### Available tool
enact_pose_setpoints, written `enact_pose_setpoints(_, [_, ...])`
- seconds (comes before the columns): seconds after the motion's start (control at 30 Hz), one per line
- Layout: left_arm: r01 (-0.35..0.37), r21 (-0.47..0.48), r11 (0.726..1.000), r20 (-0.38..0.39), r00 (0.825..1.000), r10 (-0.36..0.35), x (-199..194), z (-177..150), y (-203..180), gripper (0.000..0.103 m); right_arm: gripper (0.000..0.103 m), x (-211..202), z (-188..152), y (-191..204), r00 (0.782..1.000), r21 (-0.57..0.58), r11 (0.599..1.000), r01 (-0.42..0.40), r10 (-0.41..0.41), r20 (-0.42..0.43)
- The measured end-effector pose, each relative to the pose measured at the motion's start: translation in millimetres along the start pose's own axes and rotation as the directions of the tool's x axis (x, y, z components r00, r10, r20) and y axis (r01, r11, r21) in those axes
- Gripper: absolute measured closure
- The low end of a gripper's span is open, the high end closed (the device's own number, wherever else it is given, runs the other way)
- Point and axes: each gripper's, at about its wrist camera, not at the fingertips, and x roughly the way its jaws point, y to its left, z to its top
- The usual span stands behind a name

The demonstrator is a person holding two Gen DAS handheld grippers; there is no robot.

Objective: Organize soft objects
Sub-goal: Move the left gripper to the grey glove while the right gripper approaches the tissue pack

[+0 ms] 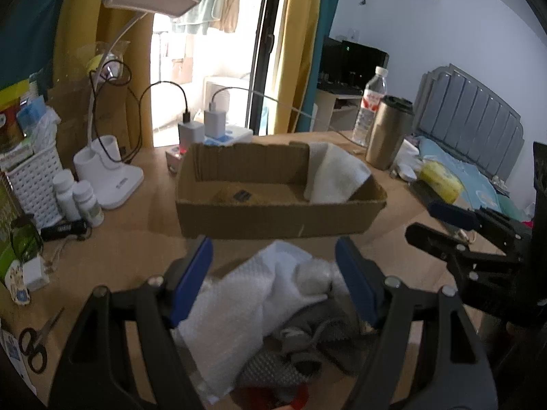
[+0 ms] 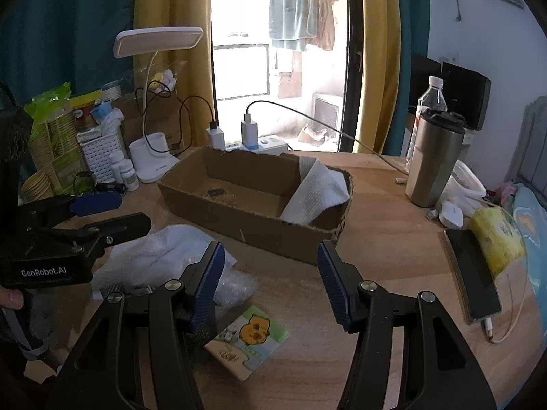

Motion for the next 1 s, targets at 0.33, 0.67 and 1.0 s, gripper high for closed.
enact_pose_setpoints(0.33, [-0.014,0.024,1.0,-0.04,0.999,0.015,3.2,-28.0,-10.8,0.027,0.043,0.0,-21.4,1.9,0.999,0.007,1.0,-0.009,0.009,-0.031])
enact_pose_setpoints(0.67, [-0.012,0.046,0.999,-0.071,0.997,0.015,8.7,-45.1,-20.7,0.027,0.043,16.3,-43.7,4.1,0.992,0.025,0.999,-0.033,0.036,-0.121])
enact_pose_setpoints(1.0, [-0.001,0.032,1.0,-0.07,0.998,0.003,4.3,-49.1,-17.4,0.027,0.034,36.8,-51.0,7.2,0.981,0.053,0.996,-0.071,0.08,-0.176])
